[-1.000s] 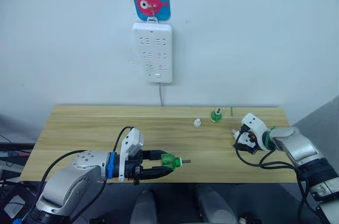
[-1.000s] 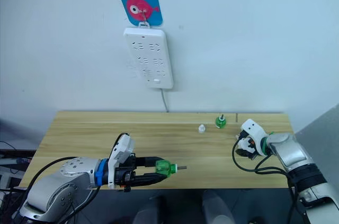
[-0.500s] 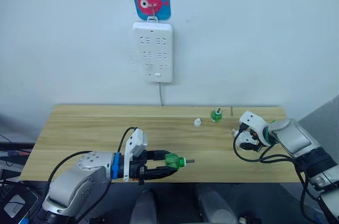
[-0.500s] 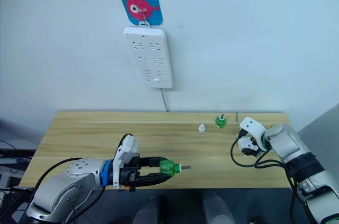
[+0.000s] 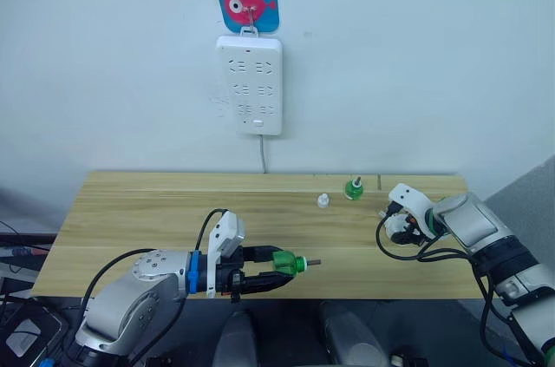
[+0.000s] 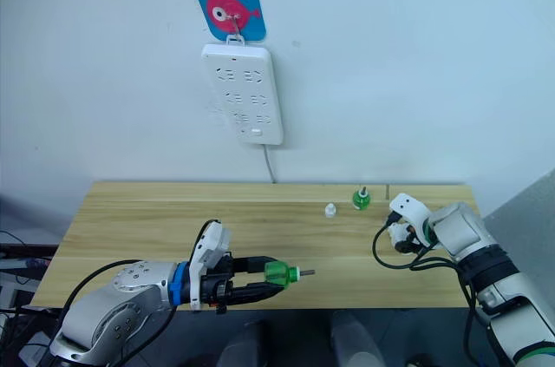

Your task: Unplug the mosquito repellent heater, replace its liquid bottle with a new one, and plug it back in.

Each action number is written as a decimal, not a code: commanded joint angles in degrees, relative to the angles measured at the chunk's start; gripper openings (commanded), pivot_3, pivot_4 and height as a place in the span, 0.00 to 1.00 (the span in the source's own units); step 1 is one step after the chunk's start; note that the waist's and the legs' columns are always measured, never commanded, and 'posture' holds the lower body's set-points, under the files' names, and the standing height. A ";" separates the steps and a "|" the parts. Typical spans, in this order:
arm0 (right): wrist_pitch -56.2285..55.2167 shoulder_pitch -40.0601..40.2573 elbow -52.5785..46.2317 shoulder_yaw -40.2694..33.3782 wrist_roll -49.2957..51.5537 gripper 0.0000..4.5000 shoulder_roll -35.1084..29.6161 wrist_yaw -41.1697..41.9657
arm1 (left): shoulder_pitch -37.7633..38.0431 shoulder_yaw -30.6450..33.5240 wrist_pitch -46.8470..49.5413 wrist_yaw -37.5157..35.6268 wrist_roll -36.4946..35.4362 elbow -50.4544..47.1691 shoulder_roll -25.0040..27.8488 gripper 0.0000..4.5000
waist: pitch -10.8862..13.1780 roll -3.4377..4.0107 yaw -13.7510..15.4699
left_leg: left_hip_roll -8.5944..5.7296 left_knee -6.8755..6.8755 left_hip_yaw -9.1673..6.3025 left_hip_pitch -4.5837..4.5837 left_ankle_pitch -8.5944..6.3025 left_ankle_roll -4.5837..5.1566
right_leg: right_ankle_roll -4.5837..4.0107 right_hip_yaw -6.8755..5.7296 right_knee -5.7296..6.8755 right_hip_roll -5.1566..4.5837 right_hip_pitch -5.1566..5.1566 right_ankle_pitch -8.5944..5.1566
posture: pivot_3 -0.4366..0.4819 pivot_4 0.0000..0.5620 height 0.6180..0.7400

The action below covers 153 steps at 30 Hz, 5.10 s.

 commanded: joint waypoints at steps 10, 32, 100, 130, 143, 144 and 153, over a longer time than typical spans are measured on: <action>1.85 6.68 -23.86 -19.10 15.38 0.66 -10.15 10.71 | -6.04 2.81 0.28 -3.28 -2.86 2.47 0.62 0.52 | -0.18 -0.02 0.02 | -0.03 0.03 -0.18 -0.13 0.00 0.00 | 0.01 -0.24 0.02 -0.03 -0.04 0.00 | 0.33 0.25 1.00; 29.48 12.68 -54.26 -46.90 62.44 0.66 14.88 -11.23 | -22.41 9.32 13.77 -6.25 -16.46 6.78 2.13 0.52 | -3.46 0.02 -1.84 | -0.04 0.14 -0.46 -0.18 0.02 -0.02 | 0.01 -0.50 0.18 0.01 0.04 0.02 | 0.31 0.11 1.00; 6.06 17.18 -48.87 -30.15 101.81 0.66 -0.53 -35.95 | -26.46 6.90 19.91 -5.37 -19.70 7.04 -1.96 0.52 | -5.64 0.12 -1.89 | -0.03 0.30 -0.57 -0.05 0.03 0.01 | 0.02 -0.52 0.19 0.10 0.32 0.01 | 0.30 0.09 1.00; 9.35 11.02 -46.17 -23.55 105.52 1.00 -8.32 -36.96 | -25.57 5.01 15.06 -4.42 -14.84 8.07 -7.30 0.52 | -5.74 0.11 -1.88 | -0.03 0.31 -0.56 0.18 0.02 0.01 | 0.02 -0.49 0.17 0.11 0.56 0.01 | 0.29 0.10 1.00; 12.53 13.44 -49.36 -23.88 99.81 1.00 -12.27 -30.28 | -26.02 7.40 16.13 -1.65 -17.08 9.88 -9.33 0.52 | -5.76 0.12 -1.79 | -0.02 0.31 -0.56 0.20 0.02 0.01 | 0.03 -0.50 0.17 0.12 0.57 0.01 | 0.29 0.09 1.00; 12.57 13.92 -50.21 -23.87 98.14 1.00 -12.62 -29.01 | -26.13 7.56 16.16 -1.51 -17.10 10.07 -9.44 0.52 | -5.76 0.12 -1.78 | -0.02 0.31 -0.57 0.20 0.02 0.01 | 0.03 -0.50 0.17 0.11 0.57 0.01 | 0.29 0.09 1.00; 6.22 24.42 -58.17 -24.68 74.84 0.92 -17.82 -15.48 | -27.19 8.67 16.68 -0.20 -17.76 11.32 -10.50 0.52 | -5.85 0.08 -1.72 | -0.03 0.31 -0.56 0.21 0.02 0.01 | 0.03 -0.51 0.15 0.11 0.58 0.01 | 0.28 0.08 1.00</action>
